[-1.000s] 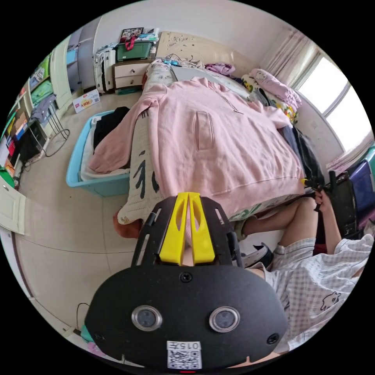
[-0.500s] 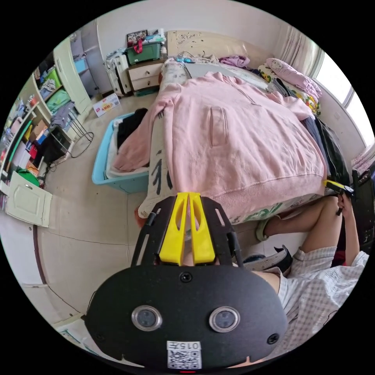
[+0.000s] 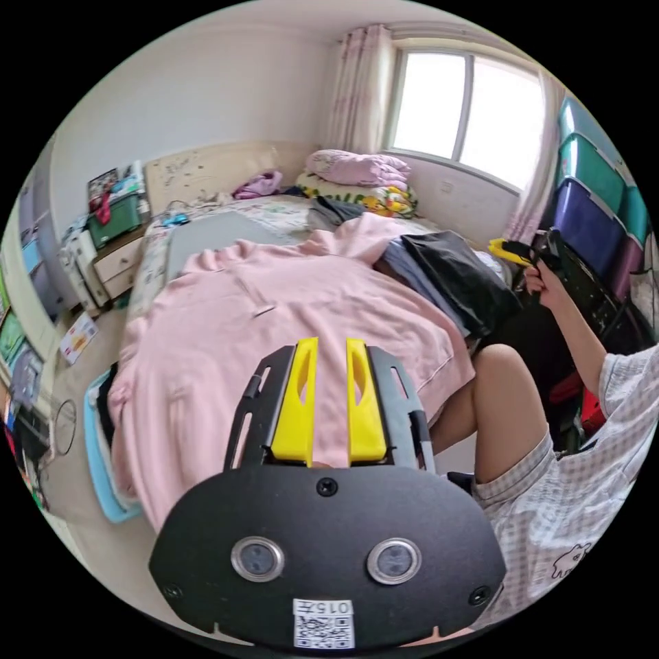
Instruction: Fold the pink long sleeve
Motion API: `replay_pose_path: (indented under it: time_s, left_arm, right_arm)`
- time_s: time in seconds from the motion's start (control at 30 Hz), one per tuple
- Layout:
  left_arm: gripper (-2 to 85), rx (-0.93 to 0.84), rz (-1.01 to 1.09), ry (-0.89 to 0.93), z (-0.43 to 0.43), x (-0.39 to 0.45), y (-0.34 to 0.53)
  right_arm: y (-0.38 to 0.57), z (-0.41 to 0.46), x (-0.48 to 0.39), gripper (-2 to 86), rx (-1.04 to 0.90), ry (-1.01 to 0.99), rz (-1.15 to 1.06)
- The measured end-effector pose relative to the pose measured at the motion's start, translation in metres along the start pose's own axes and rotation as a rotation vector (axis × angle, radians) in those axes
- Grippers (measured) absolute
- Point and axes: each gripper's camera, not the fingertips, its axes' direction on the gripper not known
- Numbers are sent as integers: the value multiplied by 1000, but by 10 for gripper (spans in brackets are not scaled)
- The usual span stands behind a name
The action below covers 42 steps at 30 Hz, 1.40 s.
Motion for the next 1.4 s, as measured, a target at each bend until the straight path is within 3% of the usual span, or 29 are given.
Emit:
replay_pose_path:
  time_s: [0.17,0.37,0.5,0.67,0.83,0.93,1.13,1.33,1.4]
  left_arm:
    - [87,-87,139,173,107,36,-91]
    - [90,-246,183,199,200,45,-101]
    - [86,-279,226,158,216,54,-109]
    - [85,-280,246,155,228,51,-114]
    - [85,-279,242,158,237,42,-117]
    - [85,-277,255,140,241,39,-116]
    - [85,-279,239,163,250,16,-113]
    - [122,-268,116,286,248,-42,-114]
    - [138,-171,25,306,223,-76,-114]
  right_arm:
    - [-107,43,36,107,57,89,93]
    - [-193,134,114,124,-10,132,338]
    - [-216,178,163,134,-46,256,448]
    - [-203,214,224,116,22,257,635]
    - [-200,233,240,93,-20,182,671]
    - [-202,232,218,62,5,227,609]
    - [-214,195,96,44,263,260,233]
    - [-192,204,-125,41,151,-59,-346]
    - [-154,216,-184,42,65,-131,-476]
